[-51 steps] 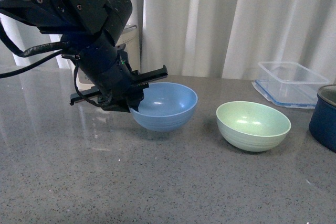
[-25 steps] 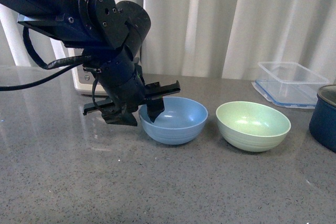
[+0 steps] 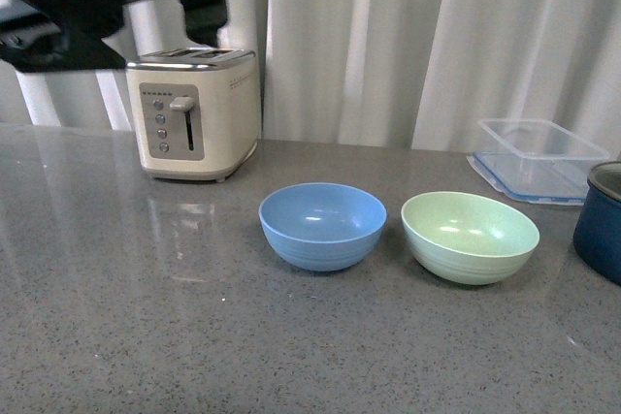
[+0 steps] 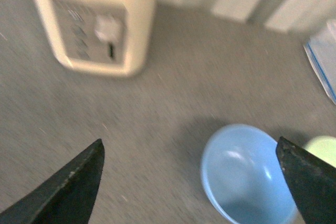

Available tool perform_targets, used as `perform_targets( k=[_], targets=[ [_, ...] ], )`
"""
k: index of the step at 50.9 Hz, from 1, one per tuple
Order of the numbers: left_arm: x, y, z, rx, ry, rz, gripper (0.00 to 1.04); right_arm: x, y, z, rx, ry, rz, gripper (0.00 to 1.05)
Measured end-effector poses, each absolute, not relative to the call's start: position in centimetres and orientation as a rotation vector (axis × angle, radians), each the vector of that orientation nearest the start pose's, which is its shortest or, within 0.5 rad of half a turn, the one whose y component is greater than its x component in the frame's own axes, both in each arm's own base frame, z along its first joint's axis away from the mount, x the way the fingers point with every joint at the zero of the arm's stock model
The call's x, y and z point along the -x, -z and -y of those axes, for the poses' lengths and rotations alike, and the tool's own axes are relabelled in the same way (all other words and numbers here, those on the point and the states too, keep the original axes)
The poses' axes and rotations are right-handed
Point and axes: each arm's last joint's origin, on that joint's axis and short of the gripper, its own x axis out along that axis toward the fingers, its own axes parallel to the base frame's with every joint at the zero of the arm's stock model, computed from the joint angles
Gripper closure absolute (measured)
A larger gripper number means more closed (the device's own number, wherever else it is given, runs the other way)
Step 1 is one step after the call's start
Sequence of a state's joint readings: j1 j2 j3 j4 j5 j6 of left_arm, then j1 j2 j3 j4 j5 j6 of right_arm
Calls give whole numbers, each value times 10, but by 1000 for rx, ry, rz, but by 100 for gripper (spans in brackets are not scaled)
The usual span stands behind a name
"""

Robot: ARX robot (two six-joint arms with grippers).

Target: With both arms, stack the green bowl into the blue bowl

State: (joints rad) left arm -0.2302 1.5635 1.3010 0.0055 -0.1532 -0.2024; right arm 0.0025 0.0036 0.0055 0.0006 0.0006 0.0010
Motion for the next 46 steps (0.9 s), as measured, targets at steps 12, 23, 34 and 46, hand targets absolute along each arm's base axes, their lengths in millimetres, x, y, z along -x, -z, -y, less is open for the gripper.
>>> perform_targets(
  k=[12, 23, 34, 46],
  targets=[
    [-304, -281, 49, 37, 3, 7, 52, -98, -165, 0, -1, -3, 2, 10],
    [-257, -242, 31, 15, 5, 0, 88, -98, -165, 0, -1, -3, 2, 10],
    [-224, -217, 19, 7, 1, -11, 101, -98, -165, 0, -1, -3, 2, 10],
    [-197, -201, 12, 7, 2, -13, 101, -98, -165, 0, -1, -3, 2, 10]
  ],
)
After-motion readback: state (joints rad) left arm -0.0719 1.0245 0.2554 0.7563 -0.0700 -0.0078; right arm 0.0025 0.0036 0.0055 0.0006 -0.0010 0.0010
